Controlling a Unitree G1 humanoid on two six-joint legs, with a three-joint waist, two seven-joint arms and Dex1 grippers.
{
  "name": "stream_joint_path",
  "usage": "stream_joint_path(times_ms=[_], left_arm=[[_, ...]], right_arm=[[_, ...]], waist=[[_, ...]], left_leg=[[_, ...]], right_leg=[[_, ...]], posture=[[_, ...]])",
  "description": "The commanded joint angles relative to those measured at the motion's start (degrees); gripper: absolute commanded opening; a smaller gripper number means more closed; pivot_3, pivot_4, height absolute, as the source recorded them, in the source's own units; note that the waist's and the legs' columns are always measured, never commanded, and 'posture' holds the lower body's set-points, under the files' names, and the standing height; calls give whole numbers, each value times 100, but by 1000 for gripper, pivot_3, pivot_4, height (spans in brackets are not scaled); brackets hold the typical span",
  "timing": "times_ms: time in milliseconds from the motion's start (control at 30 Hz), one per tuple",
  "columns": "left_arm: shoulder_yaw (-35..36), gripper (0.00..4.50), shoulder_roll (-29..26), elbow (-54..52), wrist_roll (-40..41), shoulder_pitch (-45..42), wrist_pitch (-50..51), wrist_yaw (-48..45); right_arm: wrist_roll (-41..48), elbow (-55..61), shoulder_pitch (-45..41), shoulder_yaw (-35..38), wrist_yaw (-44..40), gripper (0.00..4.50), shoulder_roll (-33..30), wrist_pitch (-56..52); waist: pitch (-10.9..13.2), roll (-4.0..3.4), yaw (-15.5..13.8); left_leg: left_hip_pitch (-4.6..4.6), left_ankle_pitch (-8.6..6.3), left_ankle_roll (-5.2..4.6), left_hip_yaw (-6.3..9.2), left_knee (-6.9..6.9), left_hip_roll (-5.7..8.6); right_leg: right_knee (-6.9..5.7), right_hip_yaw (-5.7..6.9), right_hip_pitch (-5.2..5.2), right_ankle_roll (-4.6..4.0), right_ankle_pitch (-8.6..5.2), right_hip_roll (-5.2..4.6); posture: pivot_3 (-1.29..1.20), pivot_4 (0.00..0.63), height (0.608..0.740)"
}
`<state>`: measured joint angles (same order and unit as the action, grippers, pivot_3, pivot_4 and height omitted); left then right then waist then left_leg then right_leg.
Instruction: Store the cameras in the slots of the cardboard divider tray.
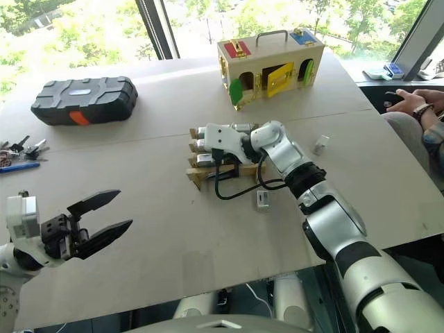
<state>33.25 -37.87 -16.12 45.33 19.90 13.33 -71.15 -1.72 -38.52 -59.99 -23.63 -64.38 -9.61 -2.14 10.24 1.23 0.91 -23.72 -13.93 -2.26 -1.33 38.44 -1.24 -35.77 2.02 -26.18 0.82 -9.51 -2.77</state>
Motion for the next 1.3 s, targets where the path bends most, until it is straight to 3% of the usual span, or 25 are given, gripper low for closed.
stream_joint_path(times_ms=[33, 200, 433, 733, 867, 1067, 1300], left_arm=[[14, 4500, 25, -233, 145, -4, -10, 48], [-213, 4500, 64, -296, 137, -154, 89, 116], [-632, 4500, 66, -200, 103, -620, 189, 200], [-856, 4500, -31, -111, 124, -1078, 337, 174], [-881, 4500, -51, -102, 125, -1126, 355, 135], [-839, 4500, -28, -246, 159, -1036, 359, 154], [-794, 4500, 1, -320, 164, -898, 312, 166]], right_arm=[[494, 1752, 254, 532, -22, 4470, -301, -626], [1171, 4567, 1217, 1204, 402, 4470, -988, -2718], [1097, 6200, 2325, 2331, 2025, 4470, -1591, -4698], [575, 5657, 2774, 3156, 4005, 4470, -1448, -5665], [200, 5442, 2727, 2837, 4670, 4470, -1396, -5840], [395, 4655, 2120, 3425, 5292, 4470, -785, -6435], [520, 3764, 1693, 3867, 5741, 4470, -549, -6370]], waist=[[-1, 1, 4], [0, -1, -39], [-1, 0, -34], [-3, 2, -16], [-2, 0, -15], [-2, 0, 5], [-1, -1, -15]], left_leg=[[1, 0, 0, -1, 0, 0], [-5, -1, 1, 1, -3, 3], [2, -1, 1, -3, 3, 3], [1, 0, -1, -10, 0, 3], [0, 0, -1, -10, 1, 3], [2, 0, -2, -13, 1, 2], [-4, 0, -3, -10, 0, 5]], right_leg=[[0, 0, 0, 0, 0, -1], [7, 5, 0, 0, 1, -9], [1, 7, 1, 22, -13, -15], [3, -4, -2, 21, -13, -2], [3, -6, -2, 21, -13, -1], [0, -13, -2, 22, -13, 5], [6, -10, -2, 22, -13, 2]], posture=[[0, 150, 740], [0, 150, 740], [0, 150, 740], [0, 150, 740], [0, 150, 740], [0, 150, 740], [0, 150, 740]])
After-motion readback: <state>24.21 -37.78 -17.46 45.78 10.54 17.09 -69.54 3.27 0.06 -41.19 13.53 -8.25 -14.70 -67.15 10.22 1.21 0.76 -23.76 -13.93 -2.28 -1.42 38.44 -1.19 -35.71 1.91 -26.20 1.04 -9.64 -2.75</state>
